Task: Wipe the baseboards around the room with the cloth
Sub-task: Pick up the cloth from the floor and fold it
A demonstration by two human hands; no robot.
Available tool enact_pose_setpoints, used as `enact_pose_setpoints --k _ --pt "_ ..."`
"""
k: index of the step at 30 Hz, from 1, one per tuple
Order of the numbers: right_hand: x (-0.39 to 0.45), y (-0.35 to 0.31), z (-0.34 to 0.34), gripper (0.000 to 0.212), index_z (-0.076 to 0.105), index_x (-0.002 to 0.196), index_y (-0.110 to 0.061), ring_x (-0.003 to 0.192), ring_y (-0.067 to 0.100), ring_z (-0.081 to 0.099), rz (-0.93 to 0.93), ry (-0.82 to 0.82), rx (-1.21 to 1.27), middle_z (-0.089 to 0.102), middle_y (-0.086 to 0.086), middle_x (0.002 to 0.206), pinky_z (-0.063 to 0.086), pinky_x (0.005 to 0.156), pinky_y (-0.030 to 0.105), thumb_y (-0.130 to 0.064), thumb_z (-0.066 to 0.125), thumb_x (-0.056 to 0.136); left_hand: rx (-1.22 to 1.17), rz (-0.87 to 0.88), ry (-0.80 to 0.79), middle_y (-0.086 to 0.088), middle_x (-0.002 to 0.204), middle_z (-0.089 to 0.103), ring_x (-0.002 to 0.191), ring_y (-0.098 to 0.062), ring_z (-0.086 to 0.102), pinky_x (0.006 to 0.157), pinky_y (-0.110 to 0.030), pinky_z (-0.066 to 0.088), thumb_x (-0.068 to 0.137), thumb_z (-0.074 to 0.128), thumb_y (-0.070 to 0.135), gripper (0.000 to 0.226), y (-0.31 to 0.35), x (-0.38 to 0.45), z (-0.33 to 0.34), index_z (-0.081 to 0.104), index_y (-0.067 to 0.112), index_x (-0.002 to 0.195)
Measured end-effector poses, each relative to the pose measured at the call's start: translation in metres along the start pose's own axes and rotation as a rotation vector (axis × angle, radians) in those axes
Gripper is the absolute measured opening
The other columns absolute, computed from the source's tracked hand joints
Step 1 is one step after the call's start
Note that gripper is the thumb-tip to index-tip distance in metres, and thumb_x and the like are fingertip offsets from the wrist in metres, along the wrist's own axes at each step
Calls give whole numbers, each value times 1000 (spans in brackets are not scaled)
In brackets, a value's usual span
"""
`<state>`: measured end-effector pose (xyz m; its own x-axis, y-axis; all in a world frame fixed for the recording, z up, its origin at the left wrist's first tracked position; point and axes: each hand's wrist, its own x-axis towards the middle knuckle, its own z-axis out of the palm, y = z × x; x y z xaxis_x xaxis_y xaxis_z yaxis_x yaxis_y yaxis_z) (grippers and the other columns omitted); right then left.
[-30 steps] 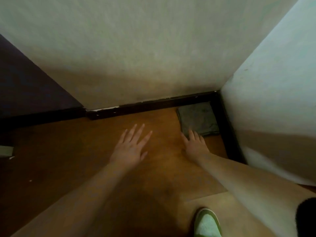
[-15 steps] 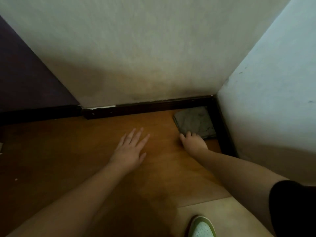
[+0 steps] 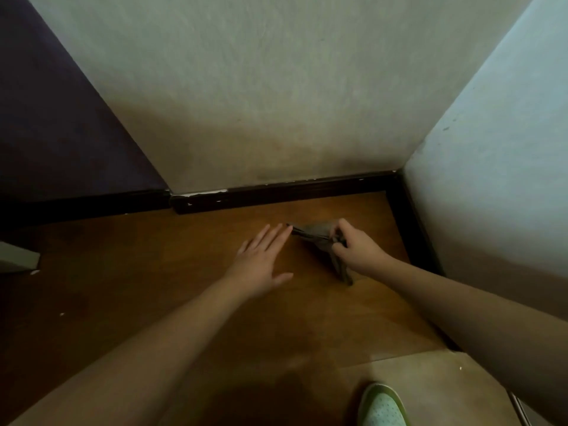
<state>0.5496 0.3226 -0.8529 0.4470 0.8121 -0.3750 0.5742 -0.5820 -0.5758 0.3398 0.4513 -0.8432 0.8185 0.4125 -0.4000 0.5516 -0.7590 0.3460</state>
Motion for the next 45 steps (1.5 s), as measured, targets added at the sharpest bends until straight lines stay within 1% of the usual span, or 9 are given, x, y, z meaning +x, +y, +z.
enact_pose_setpoints --k 5,10,20,25,31,36,39,41,45 --pt "-29 -38 -10 26 51 80 -38 61 6 51 -22 -197 546 55 -10 76 46 56 23 -15 43 87 -81 25 -7 14 166 2 153 -13 -2 122 -45 2 79 77 51 104 -1 -5 -27 9 39 156" --pt "-38 -53 -16 15 52 85 -33 63 3 54 -113 -370 640 55 -16 74 47 56 16 -19 49 79 -308 28 -95 5 113 58 107 -18 56 88 -33 48 87 74 35 28 -12 -13 -48 60 24 109" --pt "-31 -102 -57 58 44 137 -42 99 -6 54 -212 -88 17 50 -29 112 45 63 1 -41 74 87 -754 -53 141 10 104 69 96 -7 66 78 -27 57 81 78 39 22 -38 -63 -118 65 36 99" --pt "-19 -163 -95 44 60 95 -12 70 13 59 -111 -116 -150 61 -5 85 38 54 24 -56 62 91 -1081 -163 426 7 97 75 92 -17 71 85 -36 58 91 72 29 13 -36 -74 -143 64 28 101" --pt "-36 -242 -91 41 62 90 -2 67 25 52 36 -56 99 54 11 78 37 59 33 -40 54 100 -1217 -278 648 1 115 70 104 -22 68 96 -53 53 99 59 19 28 -24 -98 -158 57 25 126" --pt "-59 -275 -77 41 59 122 5 108 47 63 234 -30 425 67 25 120 52 99 49 -31 49 104 -1070 -233 653 21 101 70 95 3 65 72 -14 52 102 53 25 20 -14 -125 -154 59 41 112" --pt "-69 -281 -63 33 56 124 -5 96 34 71 251 -51 562 69 18 110 59 88 50 -29 54 102 -916 -219 692 20 88 70 83 16 61 57 -2 44 99 57 33 12 -9 -134 -148 56 46 101" --pt "-74 -280 -51 48 44 144 -14 99 29 69 259 -80 621 65 12 116 58 89 46 -34 56 101 -877 -218 708 18 88 69 83 15 61 58 -5 47 99 58 32 10 -7 -137 -144 56 40 106" --pt "-80 -280 -42 42 56 126 -11 99 26 68 219 -144 501 69 8 109 53 97 45 -45 46 103 -834 -193 680 17 93 68 82 8 64 69 -21 58 104 48 30 17 -6 -139 -139 56 34 119"
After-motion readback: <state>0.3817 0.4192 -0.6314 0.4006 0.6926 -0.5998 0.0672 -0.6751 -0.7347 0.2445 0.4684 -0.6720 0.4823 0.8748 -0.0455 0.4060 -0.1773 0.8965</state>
